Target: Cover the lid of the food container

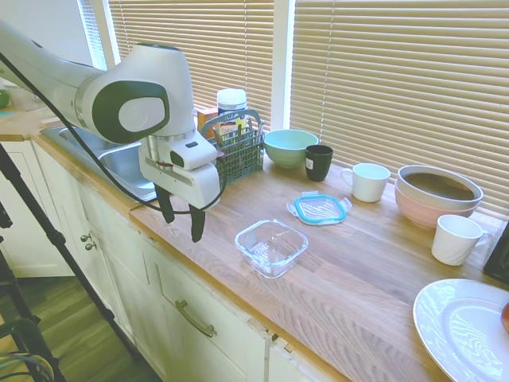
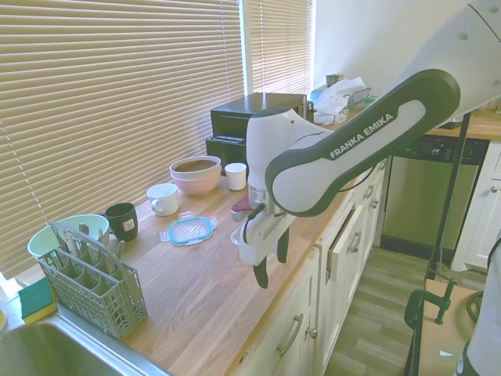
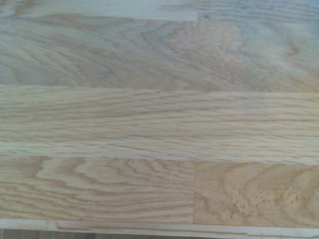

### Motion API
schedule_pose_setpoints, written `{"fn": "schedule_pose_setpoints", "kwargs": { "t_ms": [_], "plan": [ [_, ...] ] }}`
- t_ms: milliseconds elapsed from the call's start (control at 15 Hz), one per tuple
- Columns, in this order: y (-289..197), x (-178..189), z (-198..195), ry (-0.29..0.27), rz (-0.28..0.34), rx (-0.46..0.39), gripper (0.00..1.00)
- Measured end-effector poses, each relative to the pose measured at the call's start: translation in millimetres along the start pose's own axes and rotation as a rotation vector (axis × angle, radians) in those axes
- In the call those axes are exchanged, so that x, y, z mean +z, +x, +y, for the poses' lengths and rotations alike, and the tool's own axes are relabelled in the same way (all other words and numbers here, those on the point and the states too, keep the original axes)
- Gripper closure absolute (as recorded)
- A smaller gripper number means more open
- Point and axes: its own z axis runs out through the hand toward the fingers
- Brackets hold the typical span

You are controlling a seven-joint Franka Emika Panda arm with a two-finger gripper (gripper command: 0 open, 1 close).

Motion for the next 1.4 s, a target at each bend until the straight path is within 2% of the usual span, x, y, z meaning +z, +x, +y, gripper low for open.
{"fn": "schedule_pose_setpoints", "kwargs": {
  "t_ms": [333,600,1000,1267,1400],
  "plan": [
    [0,-1,0,-0.004,0.007,0.002,0.0],
    [5,-27,7,0.037,0.052,0.023,0.0],
    [43,-67,34,0.101,0.111,0.133,0.0],
    [97,-83,53,0.164,0.098,0.232,0.0],
    [126,-87,45,0.194,0.086,0.271,0.0]
  ]
}}
